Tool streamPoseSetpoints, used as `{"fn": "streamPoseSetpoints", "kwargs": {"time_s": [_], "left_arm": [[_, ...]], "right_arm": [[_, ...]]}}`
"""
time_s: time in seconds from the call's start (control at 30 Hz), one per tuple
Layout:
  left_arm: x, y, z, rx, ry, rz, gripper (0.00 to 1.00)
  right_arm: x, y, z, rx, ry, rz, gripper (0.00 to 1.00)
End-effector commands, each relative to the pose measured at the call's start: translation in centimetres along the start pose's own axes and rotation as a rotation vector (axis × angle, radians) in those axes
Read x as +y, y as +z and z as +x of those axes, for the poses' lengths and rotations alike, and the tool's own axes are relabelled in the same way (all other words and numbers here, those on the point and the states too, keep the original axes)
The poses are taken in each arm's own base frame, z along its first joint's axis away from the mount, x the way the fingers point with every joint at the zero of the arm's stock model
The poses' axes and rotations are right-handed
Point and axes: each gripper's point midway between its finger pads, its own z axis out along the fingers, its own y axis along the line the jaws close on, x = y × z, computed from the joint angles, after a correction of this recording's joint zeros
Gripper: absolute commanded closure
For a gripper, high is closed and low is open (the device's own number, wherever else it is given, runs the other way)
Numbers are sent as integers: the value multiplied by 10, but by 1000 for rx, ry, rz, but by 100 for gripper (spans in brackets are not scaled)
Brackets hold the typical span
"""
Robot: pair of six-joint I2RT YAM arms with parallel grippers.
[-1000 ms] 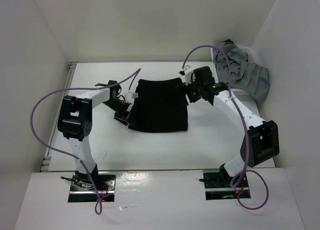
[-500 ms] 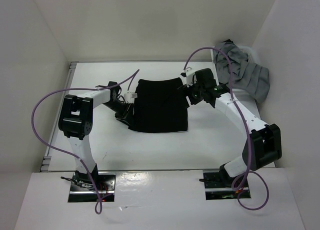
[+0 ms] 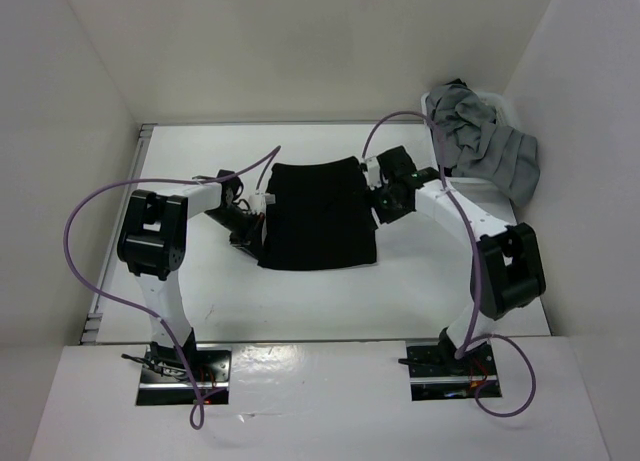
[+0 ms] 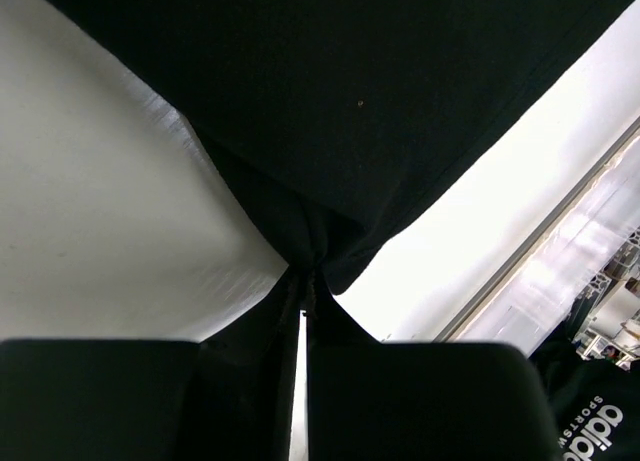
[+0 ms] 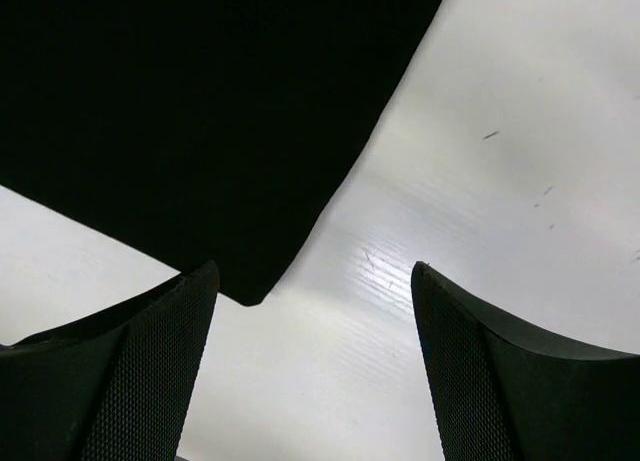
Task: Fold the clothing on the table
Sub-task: Flatten the skirt out
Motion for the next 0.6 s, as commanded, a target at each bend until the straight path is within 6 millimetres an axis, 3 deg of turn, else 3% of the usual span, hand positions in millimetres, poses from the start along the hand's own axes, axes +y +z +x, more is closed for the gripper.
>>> {"fn": "streamPoseSetpoints", "kwargs": {"time_s": [0.0, 0.17, 0.4, 0.57], "left_arm": [[1, 1, 6, 14, 29, -8, 98], [2, 2, 7, 14, 29, -8, 100], [2, 2, 7, 14, 29, -8, 100], [5, -1, 6, 1, 15, -2, 100]], "right_arm": [[3, 8, 17, 85, 12, 24, 18], [4, 32, 36, 175, 31, 10, 18], [16, 39, 52, 229, 9, -16, 23], [18, 39, 63, 260, 2, -29, 33]]}}
